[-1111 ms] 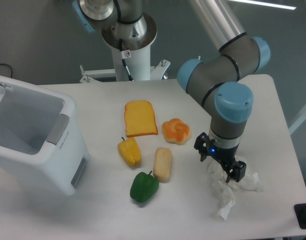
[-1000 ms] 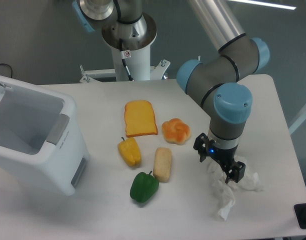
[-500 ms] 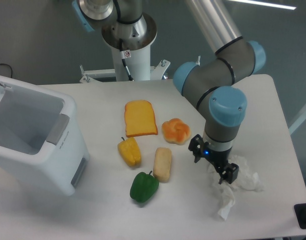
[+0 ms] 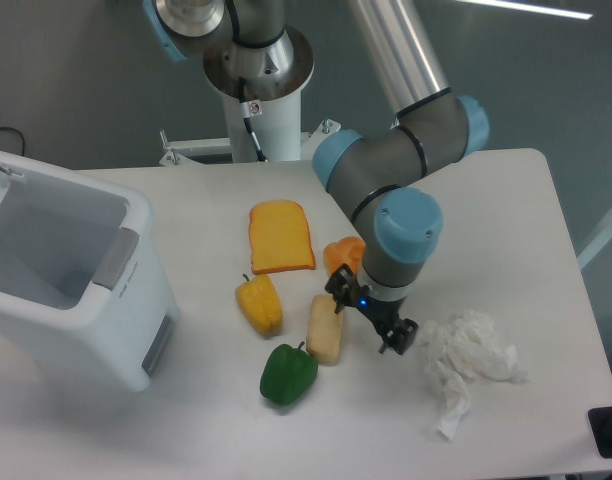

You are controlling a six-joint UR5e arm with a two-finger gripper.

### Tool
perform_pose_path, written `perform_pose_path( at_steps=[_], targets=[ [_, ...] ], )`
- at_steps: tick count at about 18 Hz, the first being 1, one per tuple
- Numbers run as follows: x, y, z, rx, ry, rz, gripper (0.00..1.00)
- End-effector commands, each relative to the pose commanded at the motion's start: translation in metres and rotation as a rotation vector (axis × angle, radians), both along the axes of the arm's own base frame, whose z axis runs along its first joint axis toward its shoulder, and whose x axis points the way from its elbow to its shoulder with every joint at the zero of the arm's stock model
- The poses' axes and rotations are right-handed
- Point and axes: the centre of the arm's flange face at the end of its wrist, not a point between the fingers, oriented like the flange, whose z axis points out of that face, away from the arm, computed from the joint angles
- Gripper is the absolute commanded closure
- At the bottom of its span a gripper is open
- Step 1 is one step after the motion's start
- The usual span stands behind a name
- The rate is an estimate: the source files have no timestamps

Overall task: Pick up the square bread
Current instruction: 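Lower the gripper over the pale bread roll and close on it, then lift the held bread roll and carry it toward the white tissue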

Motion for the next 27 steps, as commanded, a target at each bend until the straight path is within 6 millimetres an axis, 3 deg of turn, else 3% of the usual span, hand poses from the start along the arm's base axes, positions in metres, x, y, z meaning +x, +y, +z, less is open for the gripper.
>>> perform_pose_path(
  at_steps=[2,7,11,12,18,24,27],
  targets=[
    [0.004,0.004,-0.001,-0.008,-0.007,0.07,0.0],
    [0.012,0.009,-0.01,-0.056,0.012,0.058,0.0],
    [0.015,0.014,-0.015,-0.087,0.032,0.042,0.24],
    [0.014,0.015,-0.014,-0.083,0.031,0.042,0.36],
    [0.006,0.015,0.0,-0.059,0.046,0.053,0.71],
    [-0.008,0.017,0.019,-0.001,0.05,0.073,0.72],
    [-0.027,0.019,0.052,0.059,0.089,0.093,0.72]
  ],
)
